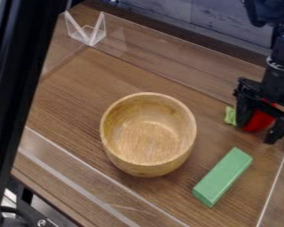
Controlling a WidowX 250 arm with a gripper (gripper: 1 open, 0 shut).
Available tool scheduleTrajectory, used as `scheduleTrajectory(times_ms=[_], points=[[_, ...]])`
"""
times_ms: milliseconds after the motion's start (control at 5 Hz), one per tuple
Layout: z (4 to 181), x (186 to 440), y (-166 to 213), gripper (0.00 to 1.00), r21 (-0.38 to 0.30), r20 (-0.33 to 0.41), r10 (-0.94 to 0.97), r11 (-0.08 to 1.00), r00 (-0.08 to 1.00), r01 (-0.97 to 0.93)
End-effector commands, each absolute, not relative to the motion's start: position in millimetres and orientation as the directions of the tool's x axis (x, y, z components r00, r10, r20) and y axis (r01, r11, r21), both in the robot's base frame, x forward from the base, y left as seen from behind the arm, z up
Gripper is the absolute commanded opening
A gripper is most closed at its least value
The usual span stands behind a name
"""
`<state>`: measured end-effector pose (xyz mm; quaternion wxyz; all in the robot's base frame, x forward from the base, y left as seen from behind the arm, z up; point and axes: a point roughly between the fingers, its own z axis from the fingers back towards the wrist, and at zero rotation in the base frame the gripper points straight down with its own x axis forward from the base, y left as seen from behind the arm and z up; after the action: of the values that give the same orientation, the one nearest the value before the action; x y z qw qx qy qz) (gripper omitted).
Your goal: Move the red object to the right side of the table
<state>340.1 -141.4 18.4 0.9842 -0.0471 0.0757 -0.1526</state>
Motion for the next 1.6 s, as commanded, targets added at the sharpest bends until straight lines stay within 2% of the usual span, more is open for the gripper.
scheduleTrajectory(times_ms=[0,1400], points=[[21.4,339,-137,1.00,-0.114,-0.132,-0.309,0.949,0.942,0.295],[31.1,331,-122,1.00,-0.105,-0.150,-0.269,0.961,0.951,0.256]])
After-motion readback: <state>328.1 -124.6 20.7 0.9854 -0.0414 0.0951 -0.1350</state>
